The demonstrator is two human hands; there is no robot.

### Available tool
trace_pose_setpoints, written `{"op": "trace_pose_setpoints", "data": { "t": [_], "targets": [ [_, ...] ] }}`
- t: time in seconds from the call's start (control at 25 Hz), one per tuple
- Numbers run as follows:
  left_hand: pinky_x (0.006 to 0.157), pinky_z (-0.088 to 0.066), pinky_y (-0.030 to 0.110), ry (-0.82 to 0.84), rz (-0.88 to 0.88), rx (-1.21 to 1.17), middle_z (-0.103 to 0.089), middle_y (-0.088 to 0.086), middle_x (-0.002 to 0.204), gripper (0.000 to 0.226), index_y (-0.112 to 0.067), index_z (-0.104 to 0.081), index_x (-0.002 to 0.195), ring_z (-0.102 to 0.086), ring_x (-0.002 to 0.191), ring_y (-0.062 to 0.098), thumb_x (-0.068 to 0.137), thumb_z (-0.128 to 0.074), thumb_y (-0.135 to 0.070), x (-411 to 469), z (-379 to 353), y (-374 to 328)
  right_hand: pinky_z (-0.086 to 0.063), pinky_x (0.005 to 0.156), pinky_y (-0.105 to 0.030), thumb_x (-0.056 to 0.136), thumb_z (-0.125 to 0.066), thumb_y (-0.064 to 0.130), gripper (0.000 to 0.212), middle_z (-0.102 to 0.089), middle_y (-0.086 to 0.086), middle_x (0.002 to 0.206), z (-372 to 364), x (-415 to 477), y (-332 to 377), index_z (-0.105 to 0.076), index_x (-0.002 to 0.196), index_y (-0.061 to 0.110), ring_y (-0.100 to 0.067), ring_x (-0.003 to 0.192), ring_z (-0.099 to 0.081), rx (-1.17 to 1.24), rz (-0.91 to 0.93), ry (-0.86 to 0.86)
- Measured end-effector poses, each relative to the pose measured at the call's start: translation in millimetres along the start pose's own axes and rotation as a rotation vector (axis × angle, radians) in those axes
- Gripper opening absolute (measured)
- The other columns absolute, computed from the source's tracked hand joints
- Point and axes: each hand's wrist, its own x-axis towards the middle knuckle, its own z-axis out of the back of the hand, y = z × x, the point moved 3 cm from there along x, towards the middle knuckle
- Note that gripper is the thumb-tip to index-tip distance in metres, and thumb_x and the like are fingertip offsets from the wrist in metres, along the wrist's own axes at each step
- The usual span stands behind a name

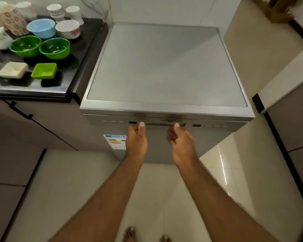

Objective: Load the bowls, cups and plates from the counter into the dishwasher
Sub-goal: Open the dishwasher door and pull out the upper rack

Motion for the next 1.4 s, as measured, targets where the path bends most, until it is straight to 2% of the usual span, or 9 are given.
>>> {"op": "trace_pose_setpoints", "data": {
  "t": [0.12, 0.2, 0.4, 0.56, 0.68, 0.96, 1.08, 1.28, 1.4],
  "targets": [
    [0.076, -0.059, 0.037, 0.026, 0.265, -0.433, -0.067, 0.015, 0.088, 0.030, -0.010, -0.058, 0.104, -0.067, 0.078, 0.025, 0.107, -0.051, -0.038, 13, -20, -2, -0.045, 0.110, -0.047, 0.103, -0.056, 0.023, 0.031, -0.059, -0.022, 0.130, -4, 11, 2, -0.055, 0.125, 0.001, -0.035, 0.124, -0.058, 0.281, -0.140, 0.025],
    [0.086, -0.060, 0.043, 0.056, 0.315, -0.596, -0.067, 0.021, 0.097, 0.032, -0.005, -0.056, 0.106, -0.071, 0.091, 0.032, 0.106, -0.053, -0.037, 17, -30, -4, -0.041, 0.113, -0.050, 0.101, -0.060, 0.023, 0.044, -0.051, -0.022, 0.138, -8, 14, 6, -0.048, 0.137, 0.000, -0.038, 0.132, -0.051, 0.381, -0.141, 0.045],
    [0.106, -0.050, 0.053, 0.095, 0.372, -0.827, -0.063, 0.019, 0.125, 0.035, -0.007, -0.057, 0.116, -0.063, 0.119, 0.036, 0.103, -0.057, -0.040, 11, -42, -4, -0.041, 0.114, -0.047, 0.098, -0.064, 0.028, 0.044, -0.048, -0.021, 0.144, -12, 20, 2, -0.050, 0.129, -0.002, -0.036, 0.137, -0.046, 0.390, -0.138, 0.042],
    [0.096, -0.053, 0.046, 0.094, 0.358, -0.848, -0.064, 0.015, 0.122, 0.034, -0.011, -0.059, 0.109, -0.063, 0.116, 0.031, 0.100, -0.060, -0.043, 12, -44, -1, -0.043, 0.112, -0.042, 0.095, -0.067, 0.034, 0.053, -0.057, -0.017, 0.128, -8, 28, -4, -0.051, 0.134, 0.001, -0.032, 0.134, -0.050, 0.352, -0.124, 0.069],
    [0.082, -0.050, 0.038, 0.094, 0.334, -0.805, -0.067, 0.010, 0.121, 0.038, -0.015, -0.059, 0.120, -0.065, 0.112, 0.025, 0.100, -0.059, -0.047, 10, -45, 1, -0.047, 0.109, -0.040, 0.091, -0.070, 0.036, 0.059, -0.060, -0.015, 0.116, -7, 33, -8, -0.051, 0.135, 0.002, -0.031, 0.129, -0.054, 0.348, -0.133, 0.070],
    [0.081, -0.051, 0.036, 0.067, 0.293, -0.813, -0.068, 0.012, 0.122, 0.042, -0.013, -0.060, 0.120, -0.066, 0.112, 0.026, 0.099, -0.059, -0.050, 8, -46, 2, -0.049, 0.106, -0.039, 0.090, -0.071, 0.034, 0.053, -0.061, -0.016, 0.120, -5, 40, -9, -0.054, 0.129, 0.001, -0.031, 0.128, -0.055, 0.366, -0.150, 0.056],
    [0.077, -0.052, 0.034, 0.027, 0.292, -0.797, -0.068, 0.012, 0.112, 0.040, -0.013, -0.060, 0.110, -0.067, 0.102, 0.025, 0.099, -0.059, -0.051, 8, -49, 0, -0.047, 0.109, -0.042, 0.090, -0.071, 0.034, 0.048, -0.062, -0.014, 0.110, -5, 41, -11, -0.057, 0.124, 0.002, -0.030, 0.126, -0.056, 0.370, -0.164, 0.049],
    [0.066, -0.052, 0.032, -0.048, 0.312, -0.782, -0.069, 0.011, 0.108, 0.052, -0.010, -0.059, 0.121, -0.068, 0.090, 0.023, 0.094, -0.065, -0.053, 11, -52, 2, -0.048, 0.109, -0.043, 0.087, -0.074, 0.035, 0.060, -0.063, -0.015, 0.125, -3, 39, -12, -0.055, 0.134, 0.003, -0.030, 0.124, -0.059, 0.371, -0.176, 0.009],
    [0.064, -0.056, 0.031, -0.128, 0.347, -0.680, -0.075, 0.009, 0.104, 0.055, -0.014, -0.064, 0.120, -0.072, 0.085, 0.022, 0.085, -0.076, -0.055, 1, -45, 9, -0.049, 0.107, -0.042, 0.088, -0.073, 0.036, 0.056, -0.065, -0.015, 0.120, 12, 16, -18, -0.056, 0.130, 0.003, -0.028, 0.118, -0.064, 0.299, -0.174, -0.007]
  ]
}}
